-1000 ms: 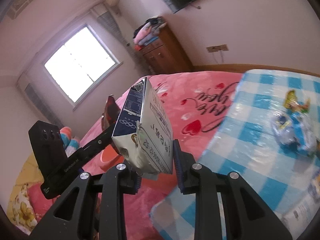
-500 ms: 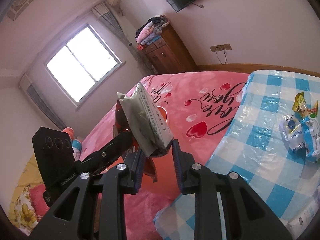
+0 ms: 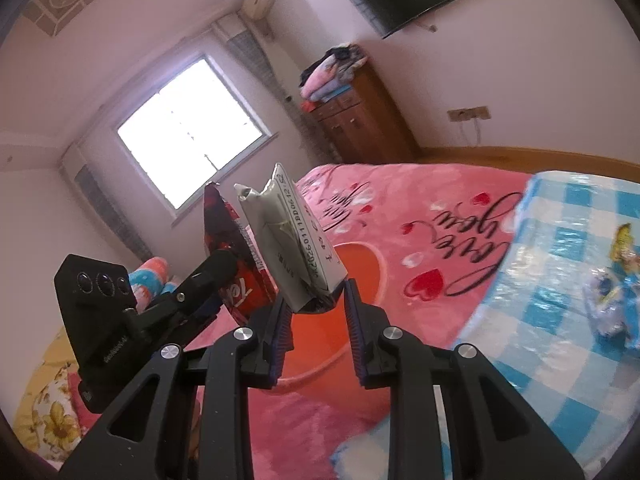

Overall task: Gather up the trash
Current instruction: 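Carry the red sachet and white carton to the orange bucket and release both, then return both tools from the bucket to the table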

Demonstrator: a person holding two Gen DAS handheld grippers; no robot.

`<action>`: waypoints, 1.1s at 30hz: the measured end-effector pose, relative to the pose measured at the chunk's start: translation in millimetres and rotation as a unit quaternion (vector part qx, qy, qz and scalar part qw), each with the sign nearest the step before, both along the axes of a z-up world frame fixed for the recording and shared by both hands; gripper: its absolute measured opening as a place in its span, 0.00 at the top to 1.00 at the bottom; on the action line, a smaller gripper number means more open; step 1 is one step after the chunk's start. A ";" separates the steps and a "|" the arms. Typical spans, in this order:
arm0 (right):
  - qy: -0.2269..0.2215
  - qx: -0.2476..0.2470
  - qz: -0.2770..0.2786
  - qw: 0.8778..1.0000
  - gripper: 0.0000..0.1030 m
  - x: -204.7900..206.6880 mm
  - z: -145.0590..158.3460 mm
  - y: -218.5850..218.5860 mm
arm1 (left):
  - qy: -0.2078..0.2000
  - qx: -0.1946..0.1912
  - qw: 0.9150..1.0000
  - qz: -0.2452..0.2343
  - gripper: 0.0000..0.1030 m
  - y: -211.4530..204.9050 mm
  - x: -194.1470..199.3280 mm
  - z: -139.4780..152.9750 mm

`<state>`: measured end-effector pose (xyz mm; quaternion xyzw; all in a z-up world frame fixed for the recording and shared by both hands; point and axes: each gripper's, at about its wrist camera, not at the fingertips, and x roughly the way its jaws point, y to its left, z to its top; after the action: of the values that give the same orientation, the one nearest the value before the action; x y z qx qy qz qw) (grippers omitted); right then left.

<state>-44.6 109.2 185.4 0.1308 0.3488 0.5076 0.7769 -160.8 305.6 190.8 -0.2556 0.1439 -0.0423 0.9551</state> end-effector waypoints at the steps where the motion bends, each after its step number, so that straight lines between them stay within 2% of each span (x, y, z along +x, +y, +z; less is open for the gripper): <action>1: -0.002 -0.004 0.007 1.000 0.73 -0.5 -1.0 6.7 | 0.005 0.006 1.000 0.012 0.61 4.9 -3.1 -1.1; 2: -0.004 -0.014 0.018 1.000 0.72 -0.7 -2.9 17.3 | 0.013 0.010 1.000 0.026 0.61 10.2 -4.8 -4.2; 4: -0.001 -0.042 0.024 0.999 0.71 0.6 -11.9 35.8 | 0.040 0.023 0.997 0.059 0.52 21.0 -5.2 -15.8; 6: 0.014 -0.056 0.032 0.998 0.60 2.0 -25.3 47.6 | 0.062 0.053 0.993 0.089 0.29 25.2 -5.6 -26.6; 7: 0.022 -0.056 0.026 0.998 0.45 2.9 -31.0 47.3 | 0.074 0.070 0.990 0.103 0.23 25.5 -5.5 -31.5; 8: 0.030 -0.051 0.018 0.998 0.32 3.8 -35.2 43.4 | 0.081 0.078 0.987 0.111 0.22 27.9 -6.0 -33.9; 10: 0.039 -0.033 0.006 0.999 0.27 4.7 -38.8 32.1 | 0.094 0.089 0.985 0.117 0.18 27.1 -6.3 -40.7; 13: 0.032 -0.022 -0.025 0.999 0.26 6.2 -39.0 8.0 | 0.098 0.092 0.983 0.127 0.15 28.7 -8.3 -43.5; 18: -0.002 -0.010 -0.081 0.997 0.18 0.8 -33.7 -29.7 | 0.088 0.102 0.981 0.137 0.11 21.7 -11.5 -40.3; 21: -0.019 -0.014 -0.105 0.994 0.13 -3.6 -32.6 -46.2 | 0.080 0.102 0.983 0.128 0.10 17.0 -8.2 -38.0; 31: -0.068 -0.042 -0.163 0.983 0.13 -25.5 -39.8 -88.8 | 0.056 0.091 0.990 0.092 0.07 -21.2 -10.9 -33.1; 33: -0.076 -0.051 -0.175 0.980 0.10 -30.7 -44.1 -97.2 | 0.053 0.092 0.991 0.079 0.07 -30.9 -9.7 -32.2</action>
<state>-75.3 12.0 141.3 0.1111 0.2855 0.3538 0.8837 -170.5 274.7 158.6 -0.1793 0.1771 0.0605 0.9658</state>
